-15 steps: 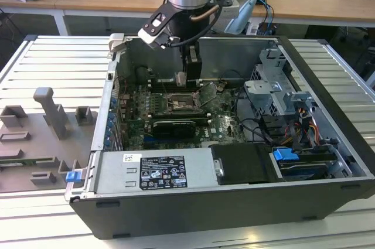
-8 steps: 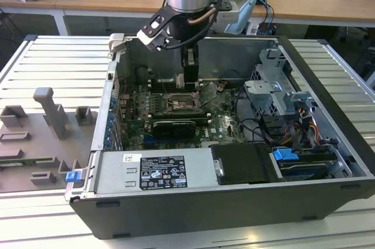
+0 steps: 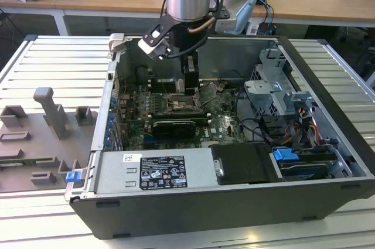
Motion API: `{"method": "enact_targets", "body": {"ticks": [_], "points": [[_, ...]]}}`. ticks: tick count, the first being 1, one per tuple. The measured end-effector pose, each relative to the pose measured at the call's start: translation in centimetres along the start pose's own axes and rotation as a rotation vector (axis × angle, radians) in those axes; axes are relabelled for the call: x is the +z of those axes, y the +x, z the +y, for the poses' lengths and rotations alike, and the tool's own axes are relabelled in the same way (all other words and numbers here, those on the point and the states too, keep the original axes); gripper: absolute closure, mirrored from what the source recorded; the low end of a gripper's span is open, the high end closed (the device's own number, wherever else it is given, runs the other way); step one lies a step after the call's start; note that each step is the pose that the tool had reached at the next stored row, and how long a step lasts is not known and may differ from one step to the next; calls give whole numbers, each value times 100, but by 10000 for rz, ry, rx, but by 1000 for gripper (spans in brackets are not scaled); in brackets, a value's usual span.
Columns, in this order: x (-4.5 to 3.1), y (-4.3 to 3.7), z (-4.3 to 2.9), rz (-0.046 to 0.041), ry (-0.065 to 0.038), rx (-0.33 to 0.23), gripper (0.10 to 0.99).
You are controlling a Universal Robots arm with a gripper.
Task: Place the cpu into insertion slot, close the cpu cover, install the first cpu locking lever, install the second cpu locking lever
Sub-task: 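Place the cpu into insertion slot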
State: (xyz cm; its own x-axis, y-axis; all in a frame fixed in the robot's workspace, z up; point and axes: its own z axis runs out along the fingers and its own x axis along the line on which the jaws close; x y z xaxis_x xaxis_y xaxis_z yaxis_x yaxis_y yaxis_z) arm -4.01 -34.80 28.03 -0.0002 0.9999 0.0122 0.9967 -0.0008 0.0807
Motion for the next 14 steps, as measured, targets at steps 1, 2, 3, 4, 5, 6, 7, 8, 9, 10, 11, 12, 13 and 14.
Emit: {"method": "enact_targets", "body": {"ticks": [1,2,3,4,5,6,7,8,9,10,11,12,13,14], "points": [[11,0,-1,5,0,-52,545],[19,0,-2,6,1,-70,545],[24,0,-2,3,3,-71,545],[32,0,-3,8,0,-72,545],[37,0,-3,8,0,-72,545],[41,0,-4,7,0,-72,545],[50,-1,-4,6,1,-73,545],[55,-1,-5,4,1,-72,545],[60,-1,-5,5,1,-72,545],[68,-1,-6,8,0,-72,545],[81,-1,-7,6,0,-72,545],[105,-1,-13,7,0,-86,545],[140,2,-15,11,0,-134,545],[169,9,-18,12,1,-147,545]]}}
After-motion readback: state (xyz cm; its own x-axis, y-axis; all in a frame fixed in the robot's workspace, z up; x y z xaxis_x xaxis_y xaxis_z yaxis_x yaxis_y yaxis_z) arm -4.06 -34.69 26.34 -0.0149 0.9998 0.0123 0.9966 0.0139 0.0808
